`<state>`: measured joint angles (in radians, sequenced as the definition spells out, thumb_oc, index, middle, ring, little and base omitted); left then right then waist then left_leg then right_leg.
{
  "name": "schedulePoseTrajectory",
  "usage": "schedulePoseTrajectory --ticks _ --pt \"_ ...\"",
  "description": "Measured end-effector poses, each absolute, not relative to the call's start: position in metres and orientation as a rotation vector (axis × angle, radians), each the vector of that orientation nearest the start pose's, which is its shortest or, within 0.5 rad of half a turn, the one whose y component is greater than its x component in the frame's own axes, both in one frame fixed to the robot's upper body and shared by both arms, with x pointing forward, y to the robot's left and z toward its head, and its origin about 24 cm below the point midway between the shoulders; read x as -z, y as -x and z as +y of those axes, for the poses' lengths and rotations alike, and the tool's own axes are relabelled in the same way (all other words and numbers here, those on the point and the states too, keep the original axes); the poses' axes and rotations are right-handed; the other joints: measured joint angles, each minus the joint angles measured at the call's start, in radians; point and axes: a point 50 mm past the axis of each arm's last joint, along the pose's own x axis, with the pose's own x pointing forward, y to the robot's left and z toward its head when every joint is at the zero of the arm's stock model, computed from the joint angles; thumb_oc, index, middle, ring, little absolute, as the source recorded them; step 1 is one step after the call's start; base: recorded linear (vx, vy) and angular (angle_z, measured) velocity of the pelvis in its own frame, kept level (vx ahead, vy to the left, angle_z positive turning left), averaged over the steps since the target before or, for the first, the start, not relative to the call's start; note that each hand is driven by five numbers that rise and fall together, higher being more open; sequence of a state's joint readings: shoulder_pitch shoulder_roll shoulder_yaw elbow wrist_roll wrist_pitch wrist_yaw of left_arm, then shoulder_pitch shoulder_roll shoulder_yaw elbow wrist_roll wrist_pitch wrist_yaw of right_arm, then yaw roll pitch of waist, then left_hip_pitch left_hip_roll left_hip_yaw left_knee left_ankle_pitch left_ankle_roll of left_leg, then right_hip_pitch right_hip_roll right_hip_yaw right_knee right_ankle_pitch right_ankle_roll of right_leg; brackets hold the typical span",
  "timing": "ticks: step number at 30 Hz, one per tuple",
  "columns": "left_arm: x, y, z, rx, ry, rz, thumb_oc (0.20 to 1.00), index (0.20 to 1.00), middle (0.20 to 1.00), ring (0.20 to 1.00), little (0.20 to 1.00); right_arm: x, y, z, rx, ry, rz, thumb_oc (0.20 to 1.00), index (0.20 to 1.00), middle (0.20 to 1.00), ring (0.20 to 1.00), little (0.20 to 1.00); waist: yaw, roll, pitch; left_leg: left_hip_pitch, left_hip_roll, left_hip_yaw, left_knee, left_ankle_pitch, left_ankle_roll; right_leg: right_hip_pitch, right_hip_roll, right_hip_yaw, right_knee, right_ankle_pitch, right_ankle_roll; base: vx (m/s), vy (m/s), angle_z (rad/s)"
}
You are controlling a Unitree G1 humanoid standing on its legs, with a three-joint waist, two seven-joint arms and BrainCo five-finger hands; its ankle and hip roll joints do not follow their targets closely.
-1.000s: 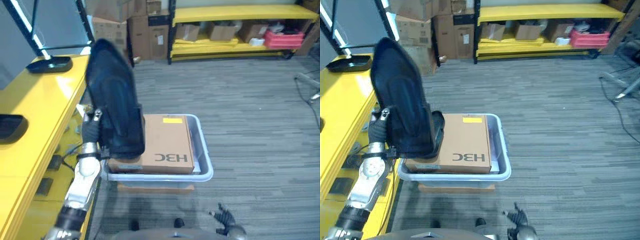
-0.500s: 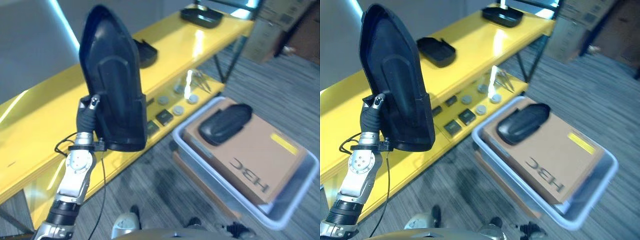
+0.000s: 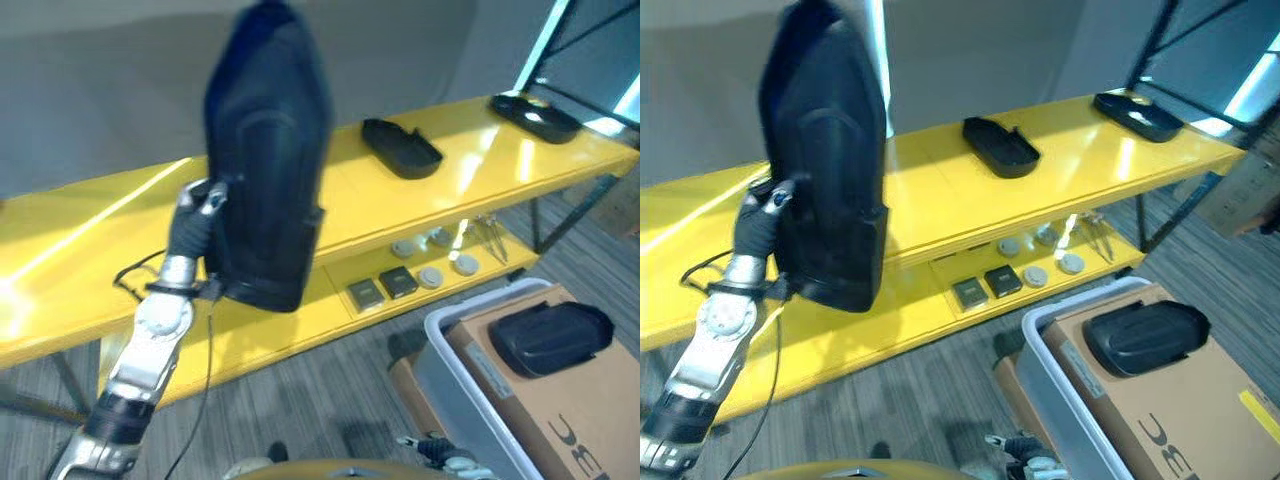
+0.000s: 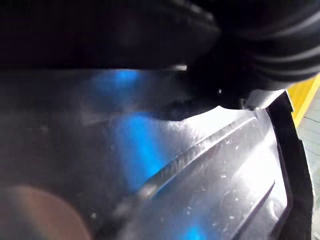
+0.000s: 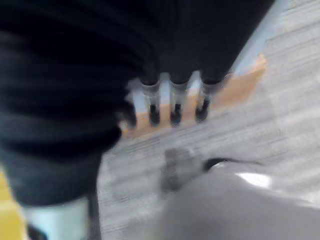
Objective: Move parts from the plastic box to the shelf.
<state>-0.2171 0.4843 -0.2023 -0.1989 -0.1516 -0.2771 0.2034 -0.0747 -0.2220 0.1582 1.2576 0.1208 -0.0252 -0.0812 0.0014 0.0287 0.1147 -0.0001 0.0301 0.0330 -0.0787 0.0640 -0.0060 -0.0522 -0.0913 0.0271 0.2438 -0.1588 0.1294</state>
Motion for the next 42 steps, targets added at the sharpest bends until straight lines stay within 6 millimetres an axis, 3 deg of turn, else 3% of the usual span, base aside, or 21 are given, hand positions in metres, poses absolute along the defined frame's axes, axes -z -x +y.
schedulePoseTrajectory --ticks 1,2,3,4,5,6,7,8,10,12,14,16,22,26,30,32,33,34,35,38,42 --pt "-0.167 -0.264 0.162 0.128 -0.231 -0.65 0.2 0.2 0.2 0.2 0.2 0.157 -0.115 -0.229 0.142 0.253 1.164 1.0 1.0 1.0 1.0 1.0 0.002 -0.025 0.007 -0.012 -0.02 0.005 -0.007 0.015 0.013 -0.035 -0.015 0.041 -0.022 0.013 -0.006 0.34 -0.25 0.75" --pt "-0.16 -0.266 0.163 0.13 -0.249 -0.614 0.2 0.2 0.2 0.2 0.2 0.157 -0.118 -0.224 0.119 0.297 1.155 1.0 1.0 1.0 1.0 1.0 0.007 -0.016 0.031 -0.05 -0.009 -0.059 0.0 0.015 0.004 -0.084 -0.048 0.001 -0.21 0.089 -0.014 0.31 -0.262 0.74" --pt "-0.158 -0.267 0.167 0.119 -0.263 -0.602 0.2 0.2 0.2 0.2 0.2 0.158 -0.114 -0.225 0.123 0.3 1.167 1.0 1.0 1.0 1.0 1.0 0.012 -0.016 0.033 -0.052 -0.005 -0.061 0.0 0.015 0.002 -0.084 -0.052 -0.011 -0.25 0.121 -0.003 0.28 -0.194 1.09" --pt "-0.153 -0.269 0.169 0.102 -0.272 -0.582 0.2 0.2 0.2 0.2 0.2 0.159 -0.108 -0.228 0.127 0.301 1.174 1.0 1.0 1.0 1.0 1.0 0.0 -0.009 0.038 -0.06 0.0 -0.107 0.011 0.042 -0.032 -0.058 -0.042 0.013 -0.284 0.141 0.008 0.06 -0.245 1.16" --pt "-0.147 -0.272 0.172 0.081 -0.293 -0.551 0.2 0.2 0.2 0.2 0.2 0.16 -0.104 -0.222 0.13 0.271 1.154 1.0 1.0 1.0 1.0 1.0 -0.023 -0.024 0.031 -0.06 -0.009 -0.17 0.019 0.042 -0.044 -0.01 -0.041 0.035 -0.278 0.139 0.003 0.08 -0.287 1.34" --pt "-0.145 -0.271 0.174 0.07 -0.308 -0.542 0.2 0.2 0.2 0.2 0.2 0.162 -0.101 -0.219 0.129 0.258 1.163 1.0 1.0 1.0 1.0 1.0 -0.023 -0.047 0.025 -0.044 -0.012 -0.172 -0.002 0.041 -0.043 0.001 -0.04 0.032 -0.271 0.151 -0.008 0.08 -0.359 1.45" --pt "-0.139 -0.269 0.176 0.046 -0.297 -0.525 0.2 0.2 0.2 0.2 0.2 0.163 -0.092 -0.224 0.143 0.262 1.196 1.0 1.0 1.0 1.0 1.0 -0.016 -0.038 0.027 -0.062 0.018 -0.176 -0.008 0.039 -0.046 0.006 -0.022 -0.005 -0.261 0.214 -0.006 0.12 -0.255 0.97" --pt "-0.135 -0.268 0.175 0.035 -0.288 -0.514 0.2 0.2 0.2 0.2 0.2 0.164 -0.089 -0.225 0.144 0.266 1.205 1.0 1.0 1.0 1.0 1.0 -0.023 -0.036 0.023 -0.066 0.033 -0.176 -0.008 0.015 -0.057 0.016 -0.012 -0.035 -0.287 0.219 -0.016 0.1 -0.145 0.87" --pt "-0.13 -0.265 0.177 0.028 -0.29 -0.494 0.2 0.2 0.2 0.2 0.2 0.163 -0.087 -0.228 0.145 0.275 1.211 1.0 1.0 1.0 1.0 1.0 -0.013 -0.037 0.024 -0.072 0.05 -0.171 -0.001 -0.016 -0.043 0.028 -0.005 -0.061 -0.322 0.234 -0.038 0.07 -0.141 0.5" --pt "-0.125 -0.264 0.176 0.002 -0.3 -0.474 0.2 0.2 0.2 0.2 0.2 0.162 -0.079 -0.24 0.126 0.337 1.232 1.0 1.0 1.0 1.0 1.0 -0.027 -0.02 0.018 -0.019 0.074 -0.172 -0.001 -0.009 -0.057 0.052 0.018 -0.108 -0.334 0.238 -0.053 0.03 -0.131 0.44" --pt "-0.128 -0.269 0.17 -0.004 -0.299 -0.496 0.2 0.2 0.2 0.2 0.2 0.161 -0.066 -0.254 0.152 0.368 1.269 1.0 1.0 1.0 1.0 1.0 -0.039 0.012 0.008 -0.025 0.091 -0.176 0.0 0.042 -0.105 0.057 0.031 -0.15 -0.334 0.237 -0.047 0.06 -0.049 0.41" --pt "-0.131 -0.279 0.175 -0.051 -0.332 -0.501 0.2 0.2 0.2 0.2 0.2 0.162 -0.052 -0.26 0.202 0.343 1.319 1.0 1.0 1.0 1.0 1.0 -0.062 0.012 0.011 -0.033 0.085 -0.176 0.0 0.045 -0.111 0.066 0.023 -0.181 -0.334 0.233 -0.042 0.08 -0.035 0.36" --pt "-0.125 -0.294 0.203 -0.211 -0.353 -0.427 0.2 0.2 0.2 0.2 0.2 0.165 -0.049 -0.251 0.198 0.311 1.327 1.0 1.0 1.0 1.0 1.0 -0.098 0.004 0.016 -0.016 0.071 -0.123 -0.004 0.025 -0.104 0.05 0.007 -0.129 -0.334 0.235 -0.034 0.06 0.013 -0.22" --pt "-0.124 -0.31 0.221 -0.299 -0.319 -0.367 0.2 0.2 0.2 0.2 0.2 0.166 -0.056 -0.245 0.2 0.289 1.308 1.0 1.0 1.0 1.0 1.0 -0.129 0.017 0.019 -0.024 0.071 -0.058 -0.007 0.017 -0.098 0.004 0.005 -0.069 -0.334 0.256 -0.031 -0.02 0.035 -0.46" --pt "-0.141 -0.338 0.219 -0.311 -0.163 -0.353 0.2 0.2 0.2 0.2 0.2 0.163 -0.057 -0.252 0.214 0.299 1.302 1.0 1.0 1.0 1.0 1.0 -0.217 0.047 0.053 -0.07 0.066 -0.003 -0.008 0.021 -0.1 -0.076 0.003 -0.02 -0.334 0.283 -0.031 -0.07 0.037 -0.39" --pt "-0.147 -0.357 0.214 -0.306 -0.083 -0.32 0.2 0.2 0.2 0.2 0.2 0.161 -0.065 -0.258 0.22 0.314 1.29 1.0 1.0 1.0 1.0 1.0 -0.22 0.066 0.073 -0.1 0.062 0.018 -0.008 0.022 -0.098 -0.122 0.001 0.002 -0.334 0.286 -0.024 -0.09 -0.001 -0.37" --pt "-0.174 -0.387 0.226 -0.336 -0.099 -0.254 0.2 0.2 0.2 0.2 0.2 0.153 -0.103 -0.261 0.196 0.364 1.23 1.0 1.0 1.0 1.0 1.0 -0.241 0.081 0.122 -0.153 0.058 0.038 -0.007 0.038 -0.098 -0.184 -0.004 0.019 -0.334 0.318 -0.024 -0.03 -0.024 -0.41" --pt "-0.194 -0.392 0.228 -0.342 -0.093 -0.289 0.2 0.2 0.2 0.2 0.2 0.148 -0.12 -0.264 0.198 0.373 1.185 1.0 1.0 1.0 1.0 1.0 -0.251 0.088 0.152 -0.155 0.062 0.044 -0.003 0.046 -0.1 -0.189 0.003 0.024 -0.327 0.328 -0.027 0.01 -0.027 -0.36" --pt "-0.196 -0.392 0.226 -0.333 -0.093 -0.297 0.2 0.2 0.2 0.2 0.2 0.147 -0.121 -0.264 0.198 0.374 1.182 1.0 1.0 1.0 1.0 1.0 -0.251 0.091 0.154 -0.152 0.065 0.046 -0.003 0.046 -0.1 -0.188 0.007 0.024 -0.327 0.328 -0.028 0.02 -0.035 -0.14" --pt "-0.193 -0.39 0.233 -0.308 -0.127 -0.271 0.2 0.2 0.2 0.2 0.2 0.146 -0.127 -0.261 0.176 0.38 1.155 1.0 1.0 1.0 1.0 1.0 -0.237 0.098 0.179 -0.128 0.084 0.051 -0.003 0.044 -0.102 -0.168 0.026 0.026 -0.327 0.324 -0.034 0.02 -0.018 -0.09" --pt "-0.164 -0.384 0.239 -0.297 -0.14 -0.18 0.2 0.2 0.2 0.2 0.2 0.146 -0.126 -0.261 0.177 0.382 1.164 1.0 1.0 1.0 1.0 1.0 -0.222 0.099 0.184 -0.096 0.091 0.052 -0.008 0.031 -0.117 -0.133 0.03 0.019 -0.334 0.3 -0.039 0.02 -0.005 0.02"
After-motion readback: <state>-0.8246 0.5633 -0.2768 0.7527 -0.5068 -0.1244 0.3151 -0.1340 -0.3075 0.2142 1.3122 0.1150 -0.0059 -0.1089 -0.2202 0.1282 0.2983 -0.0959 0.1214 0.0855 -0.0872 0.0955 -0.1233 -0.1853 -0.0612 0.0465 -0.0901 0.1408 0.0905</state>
